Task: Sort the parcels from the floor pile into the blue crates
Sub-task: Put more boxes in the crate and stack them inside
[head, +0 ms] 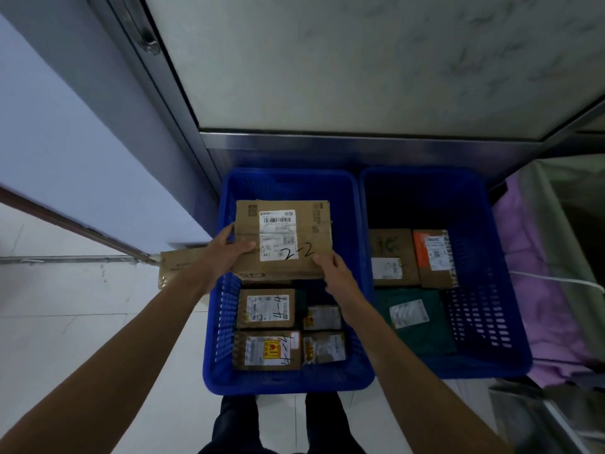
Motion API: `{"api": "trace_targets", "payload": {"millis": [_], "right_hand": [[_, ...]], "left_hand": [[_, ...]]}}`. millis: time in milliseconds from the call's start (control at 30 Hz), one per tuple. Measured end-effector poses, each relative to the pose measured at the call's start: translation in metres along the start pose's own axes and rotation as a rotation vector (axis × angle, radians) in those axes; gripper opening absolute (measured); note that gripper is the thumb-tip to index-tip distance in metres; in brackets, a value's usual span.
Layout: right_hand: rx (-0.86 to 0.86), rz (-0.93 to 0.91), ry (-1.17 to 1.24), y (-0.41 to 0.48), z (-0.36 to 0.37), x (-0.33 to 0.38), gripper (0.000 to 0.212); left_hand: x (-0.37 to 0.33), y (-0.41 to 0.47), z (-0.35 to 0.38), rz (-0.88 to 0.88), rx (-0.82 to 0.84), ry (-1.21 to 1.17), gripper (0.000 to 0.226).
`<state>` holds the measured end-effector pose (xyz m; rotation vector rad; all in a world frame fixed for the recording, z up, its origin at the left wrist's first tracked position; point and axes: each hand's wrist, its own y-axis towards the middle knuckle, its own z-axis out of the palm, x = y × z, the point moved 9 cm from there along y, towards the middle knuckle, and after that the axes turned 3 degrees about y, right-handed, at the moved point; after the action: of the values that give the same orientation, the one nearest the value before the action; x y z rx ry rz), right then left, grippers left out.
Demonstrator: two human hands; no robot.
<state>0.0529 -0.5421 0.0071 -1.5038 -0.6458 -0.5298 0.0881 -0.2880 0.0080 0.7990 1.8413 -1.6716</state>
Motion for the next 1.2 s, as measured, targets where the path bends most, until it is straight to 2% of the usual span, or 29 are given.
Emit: {"api": "trace_targets", "payload": {"millis": [233, 333, 467, 667, 800, 1000, 1100, 1200], "right_hand": [[-0.014, 0.042, 0.095, 0.025, -0.026, -0.021, 0.064], [-0.087, 0.036, 0.131, 0.047, -0.042, -0.025, 0.062], [-0.162, 0.021, 0.112, 0.079, -0.059, -0.036, 0.075], [-0.239, -0.066, -0.046, 0.122, -0.068, -0.055, 0.078], [-0.278, -0.105, -0.268, 0.135, -0.061, -0.075, 0.075], [-0.307, -0.108, -0.437, 0.140, -0.053, -0.102, 0.077], [-0.298, -0.117, -0.413, 0.138, -0.042, -0.106, 0.075], [-0.234, -0.052, -0.242, 0.135, -0.022, -0.118, 0.060]], "left_hand": [[-0.010, 0.031, 0.033, 0.017, 0.097, 0.135, 0.067], [-0.008, 0.051, 0.053, 0.028, 0.166, 0.227, 0.067], [0.009, 0.087, 0.075, 0.030, 0.213, 0.322, 0.067], [0.054, 0.141, 0.095, -0.035, 0.212, 0.225, 0.057], [0.092, 0.172, 0.100, -0.108, 0.170, 0.213, 0.051], [0.126, 0.187, 0.104, -0.187, 0.092, 0.147, 0.058], [0.114, 0.195, 0.102, -0.121, 0.075, 0.188, 0.051], [0.089, 0.206, 0.102, -0.007, 0.053, 0.229, 0.049]]}}
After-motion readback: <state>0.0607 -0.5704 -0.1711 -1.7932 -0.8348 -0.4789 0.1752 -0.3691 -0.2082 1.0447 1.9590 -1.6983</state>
